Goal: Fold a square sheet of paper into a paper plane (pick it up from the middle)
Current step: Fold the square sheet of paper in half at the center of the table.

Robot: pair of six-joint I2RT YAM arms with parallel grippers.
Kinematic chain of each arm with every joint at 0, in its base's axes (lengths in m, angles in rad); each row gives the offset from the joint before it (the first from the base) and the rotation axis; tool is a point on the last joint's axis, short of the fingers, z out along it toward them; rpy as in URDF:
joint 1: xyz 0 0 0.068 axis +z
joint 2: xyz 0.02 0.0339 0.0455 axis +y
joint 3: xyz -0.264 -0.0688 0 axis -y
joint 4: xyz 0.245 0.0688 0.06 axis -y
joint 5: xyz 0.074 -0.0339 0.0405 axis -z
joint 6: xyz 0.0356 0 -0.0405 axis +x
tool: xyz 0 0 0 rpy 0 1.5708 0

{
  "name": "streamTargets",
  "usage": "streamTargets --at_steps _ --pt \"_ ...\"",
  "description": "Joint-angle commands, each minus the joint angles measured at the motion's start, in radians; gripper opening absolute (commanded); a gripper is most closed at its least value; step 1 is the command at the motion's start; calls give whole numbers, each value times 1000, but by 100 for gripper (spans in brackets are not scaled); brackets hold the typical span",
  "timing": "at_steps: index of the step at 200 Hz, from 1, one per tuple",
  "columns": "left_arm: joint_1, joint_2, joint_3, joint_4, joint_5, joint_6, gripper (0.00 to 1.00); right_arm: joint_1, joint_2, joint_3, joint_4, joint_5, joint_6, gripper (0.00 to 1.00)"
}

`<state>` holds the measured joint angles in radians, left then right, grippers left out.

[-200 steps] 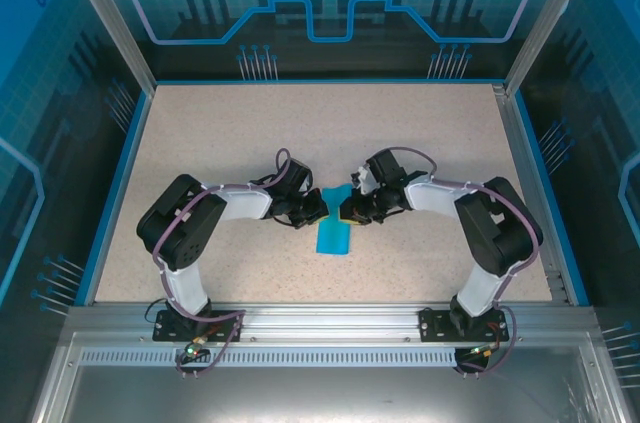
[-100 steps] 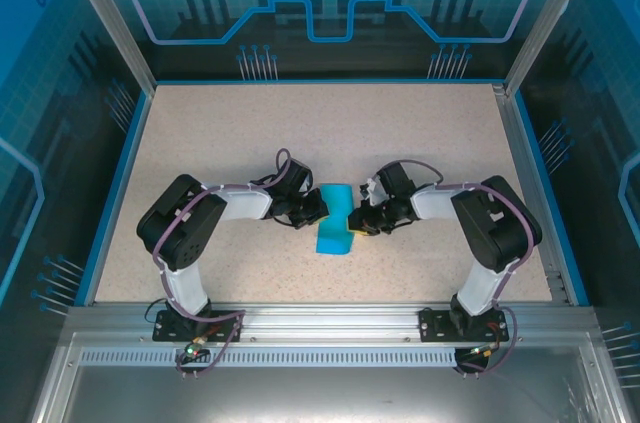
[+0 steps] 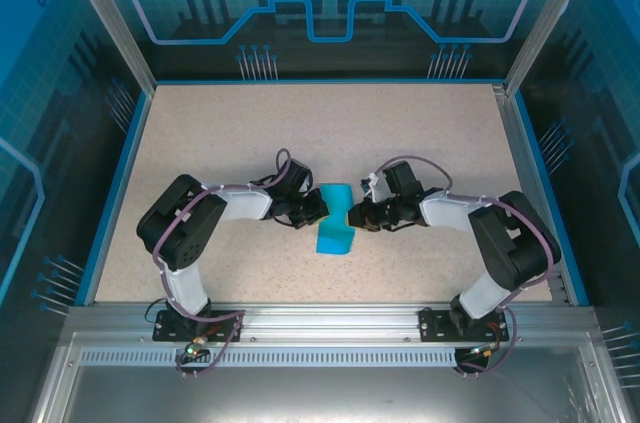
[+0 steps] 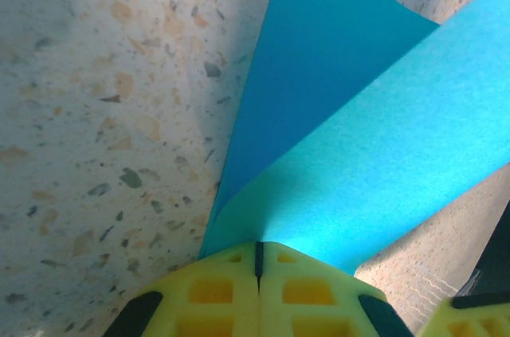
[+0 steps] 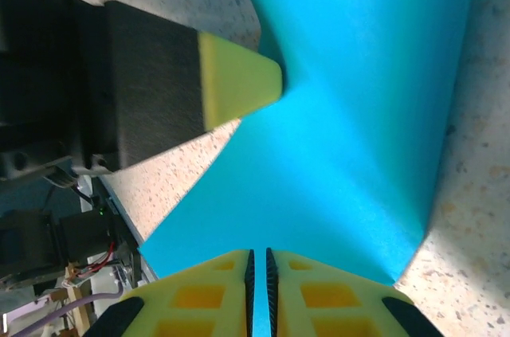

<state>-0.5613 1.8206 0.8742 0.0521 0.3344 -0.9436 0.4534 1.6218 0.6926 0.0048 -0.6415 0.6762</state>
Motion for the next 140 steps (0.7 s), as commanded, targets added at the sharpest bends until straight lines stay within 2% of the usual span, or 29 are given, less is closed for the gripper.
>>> streamTargets --at_steps 1,53,140 --pt "-8 21 -36 -57 -28 1 0 16 55 -18 28 -57 7 15" --pt "-9 27 -37 -52 -27 -1 0 27 103 -28 -96 83 -64 15" --pt "-8 26 -32 -59 -27 2 0 51 -28 -23 -31 -19 12 15"
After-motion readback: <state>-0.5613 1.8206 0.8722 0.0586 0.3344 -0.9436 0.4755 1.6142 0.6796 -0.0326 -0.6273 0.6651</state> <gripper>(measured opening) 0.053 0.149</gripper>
